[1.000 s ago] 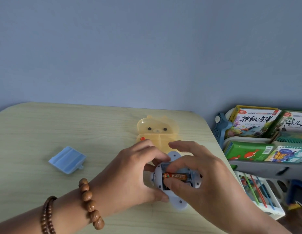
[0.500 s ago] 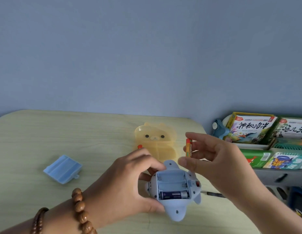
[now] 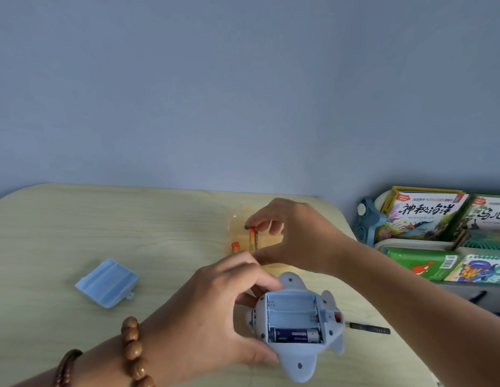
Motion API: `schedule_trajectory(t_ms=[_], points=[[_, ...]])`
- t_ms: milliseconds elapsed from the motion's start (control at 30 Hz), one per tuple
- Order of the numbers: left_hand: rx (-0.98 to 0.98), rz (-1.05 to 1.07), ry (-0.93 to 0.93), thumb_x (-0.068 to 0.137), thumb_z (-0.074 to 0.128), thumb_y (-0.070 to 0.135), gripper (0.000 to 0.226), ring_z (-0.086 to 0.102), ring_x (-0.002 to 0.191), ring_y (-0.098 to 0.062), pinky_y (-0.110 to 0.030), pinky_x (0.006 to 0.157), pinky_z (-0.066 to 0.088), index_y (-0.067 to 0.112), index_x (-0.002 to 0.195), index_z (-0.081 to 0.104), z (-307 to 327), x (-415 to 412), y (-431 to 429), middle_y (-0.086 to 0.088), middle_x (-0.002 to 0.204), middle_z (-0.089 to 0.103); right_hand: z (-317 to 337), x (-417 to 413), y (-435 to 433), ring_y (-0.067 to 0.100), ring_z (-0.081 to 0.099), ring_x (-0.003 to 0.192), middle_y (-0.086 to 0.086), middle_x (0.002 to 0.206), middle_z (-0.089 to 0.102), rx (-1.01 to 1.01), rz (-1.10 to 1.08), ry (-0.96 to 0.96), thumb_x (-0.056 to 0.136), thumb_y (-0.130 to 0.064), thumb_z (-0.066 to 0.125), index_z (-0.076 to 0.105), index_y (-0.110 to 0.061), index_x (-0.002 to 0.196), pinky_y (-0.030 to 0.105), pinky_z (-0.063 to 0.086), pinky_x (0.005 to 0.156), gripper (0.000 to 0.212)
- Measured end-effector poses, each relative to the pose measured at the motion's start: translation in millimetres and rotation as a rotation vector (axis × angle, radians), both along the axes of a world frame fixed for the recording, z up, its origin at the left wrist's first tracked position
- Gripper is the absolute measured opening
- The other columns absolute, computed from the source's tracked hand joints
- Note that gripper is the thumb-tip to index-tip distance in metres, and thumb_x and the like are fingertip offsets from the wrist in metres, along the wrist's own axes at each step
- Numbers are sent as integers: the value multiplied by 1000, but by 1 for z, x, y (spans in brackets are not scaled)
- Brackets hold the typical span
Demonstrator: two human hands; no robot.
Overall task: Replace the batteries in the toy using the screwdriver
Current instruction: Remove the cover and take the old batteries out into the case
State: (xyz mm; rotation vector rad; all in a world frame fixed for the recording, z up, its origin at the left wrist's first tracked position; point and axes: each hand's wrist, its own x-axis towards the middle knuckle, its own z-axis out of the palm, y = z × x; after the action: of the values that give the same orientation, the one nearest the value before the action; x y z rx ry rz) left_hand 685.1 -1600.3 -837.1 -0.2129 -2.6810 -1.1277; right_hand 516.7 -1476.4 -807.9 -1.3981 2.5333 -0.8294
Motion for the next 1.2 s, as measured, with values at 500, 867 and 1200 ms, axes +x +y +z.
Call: schedule_trajectory(t_ms=[500,867,1200], points=[[-5,17,-44,53,97,44,70,58,116,2,-21,91,54,36,115,66,3,2,-2,24,114,56,15,-2,9,0,63,99,-16,105,68,8,24,-98,69,-63,75,69,-33,119,22,51,84,59],[-26,11,-37,54,96,45,67,64,105,-1,-25,89,57,33,113,67,8,0,2,22,111,57,2,69,104,-11,53,110,-47,129,46,120,4,-115,48,-63,90,47,-68,122,6,47,82,86],[-102,19,-176,60,88,53,61,57,93,13,-8,74,46,44,111,54,25,3,11,28,113,51,-4,74,108,-6,64,102,-39,110,66,28,-65,-177,42,-61,93,61,-58,121,13,53,83,85]])
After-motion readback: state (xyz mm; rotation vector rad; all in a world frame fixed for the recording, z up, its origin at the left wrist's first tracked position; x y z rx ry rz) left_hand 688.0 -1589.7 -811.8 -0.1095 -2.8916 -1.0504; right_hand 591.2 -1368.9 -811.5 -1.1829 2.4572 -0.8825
